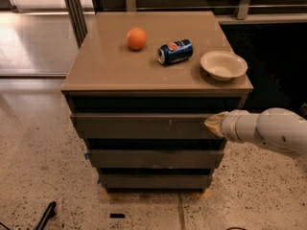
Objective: Close top drawer
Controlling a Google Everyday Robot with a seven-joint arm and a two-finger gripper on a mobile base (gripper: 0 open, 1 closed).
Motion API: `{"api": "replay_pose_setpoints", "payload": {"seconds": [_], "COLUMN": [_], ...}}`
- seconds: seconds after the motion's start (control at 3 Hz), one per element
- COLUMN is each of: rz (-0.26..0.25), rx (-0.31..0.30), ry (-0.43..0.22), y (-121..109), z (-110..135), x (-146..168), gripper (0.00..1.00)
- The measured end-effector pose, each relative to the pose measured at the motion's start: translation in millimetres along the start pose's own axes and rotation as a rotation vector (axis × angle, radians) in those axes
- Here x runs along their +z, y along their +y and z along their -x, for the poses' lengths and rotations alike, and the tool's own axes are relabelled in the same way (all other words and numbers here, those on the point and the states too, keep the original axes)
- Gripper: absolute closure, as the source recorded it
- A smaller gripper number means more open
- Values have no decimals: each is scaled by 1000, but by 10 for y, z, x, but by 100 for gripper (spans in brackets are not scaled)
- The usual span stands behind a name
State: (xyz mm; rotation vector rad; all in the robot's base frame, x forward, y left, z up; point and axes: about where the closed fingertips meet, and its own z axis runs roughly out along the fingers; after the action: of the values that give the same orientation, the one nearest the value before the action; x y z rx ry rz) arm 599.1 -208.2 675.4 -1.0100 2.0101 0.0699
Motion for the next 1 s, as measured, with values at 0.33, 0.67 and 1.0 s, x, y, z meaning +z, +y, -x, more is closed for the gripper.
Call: {"api": "replay_pose_setpoints", "payload": {"seconds": [0.33,0.67,1.0], "rz": [-6,-6,75], "rx": [6,6,58], "ry": [-5,-5,-13], "y": [-70,-68,145], "z": [-5,-7,-215], "x": [2,0,-86], "gripper": [100,100,100]}}
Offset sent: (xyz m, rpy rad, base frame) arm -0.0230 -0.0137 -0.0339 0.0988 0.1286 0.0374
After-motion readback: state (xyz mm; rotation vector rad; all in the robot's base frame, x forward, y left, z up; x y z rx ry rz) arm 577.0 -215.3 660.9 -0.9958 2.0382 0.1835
